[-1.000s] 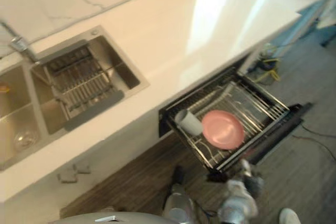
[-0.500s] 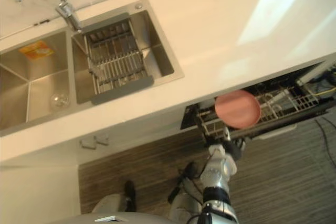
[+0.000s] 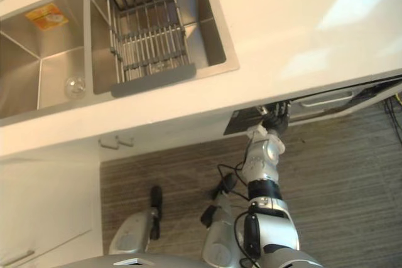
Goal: Walk over to the sink, pick up the cup, carry it to the dishwasher, place the cup inside the dishwasher, then close the dishwasher door
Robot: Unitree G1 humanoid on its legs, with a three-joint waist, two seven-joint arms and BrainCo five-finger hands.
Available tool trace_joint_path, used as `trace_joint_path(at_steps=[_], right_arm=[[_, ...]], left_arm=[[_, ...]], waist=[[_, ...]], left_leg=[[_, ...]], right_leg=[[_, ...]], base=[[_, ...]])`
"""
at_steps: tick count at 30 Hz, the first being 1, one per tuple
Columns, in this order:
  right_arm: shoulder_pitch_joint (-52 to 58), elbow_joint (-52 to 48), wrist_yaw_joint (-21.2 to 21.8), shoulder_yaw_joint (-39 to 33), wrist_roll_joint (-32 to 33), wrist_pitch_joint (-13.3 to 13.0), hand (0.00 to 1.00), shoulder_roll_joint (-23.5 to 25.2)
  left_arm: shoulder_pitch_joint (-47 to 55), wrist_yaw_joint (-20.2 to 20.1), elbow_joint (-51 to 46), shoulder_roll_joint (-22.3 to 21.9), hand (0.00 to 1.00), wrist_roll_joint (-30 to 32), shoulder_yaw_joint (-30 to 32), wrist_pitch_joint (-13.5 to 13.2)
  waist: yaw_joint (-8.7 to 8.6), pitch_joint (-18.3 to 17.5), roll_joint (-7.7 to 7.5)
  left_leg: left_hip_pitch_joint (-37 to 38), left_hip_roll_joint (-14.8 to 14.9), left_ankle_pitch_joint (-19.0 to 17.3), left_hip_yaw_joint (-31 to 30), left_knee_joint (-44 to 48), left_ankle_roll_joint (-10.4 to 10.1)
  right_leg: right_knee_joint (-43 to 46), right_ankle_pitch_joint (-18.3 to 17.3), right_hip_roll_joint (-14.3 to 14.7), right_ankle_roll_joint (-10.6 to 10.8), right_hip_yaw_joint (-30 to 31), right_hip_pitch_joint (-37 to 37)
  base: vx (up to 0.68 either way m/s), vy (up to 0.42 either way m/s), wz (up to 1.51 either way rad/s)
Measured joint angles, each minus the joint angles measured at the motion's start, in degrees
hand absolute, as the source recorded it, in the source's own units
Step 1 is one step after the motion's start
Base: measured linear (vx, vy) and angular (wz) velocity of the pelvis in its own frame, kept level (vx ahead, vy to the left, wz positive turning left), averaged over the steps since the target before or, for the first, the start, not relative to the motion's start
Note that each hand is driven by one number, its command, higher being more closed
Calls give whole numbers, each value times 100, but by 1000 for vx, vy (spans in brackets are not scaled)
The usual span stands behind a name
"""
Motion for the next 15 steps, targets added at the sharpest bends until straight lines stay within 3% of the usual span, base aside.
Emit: trace_joint_path(at_steps=[5,9,11,15], right_arm=[[82,-407,250,118,126,-28,0,208],[898,-576,917,612,84,-18,0,400],[1519,-487,1149,742,-137,67,0,585],[2903,590,1635,1035,-622,103,0,928]], left_arm=[[-4,-76,-9,2,0,3,325,-43],[-43,-210,-60,-24,0,-55,700,-84],[-37,-212,-7,-27,0,-428,936,-89],[101,-238,167,-4,0,-1707,1239,-858]], waist=[[28,174,0],[34,157,-15],[35,2,-68],[-46,-584,-302]], left_leg=[[-16,108,-46,59,112,-64],[201,254,-86,175,109,-97],[342,319,-132,278,107,-87],[651,376,-295,481,98,-104]], right_leg=[[-3,-46,110,-47,69,1],[-4,-119,260,-105,147,169],[-7,-162,321,-107,188,265],[-40,-240,399,-67,353,444]], base=[[-4,-21,-5],[51,-27,-12],[98,3,-16],[127,49,-20]])
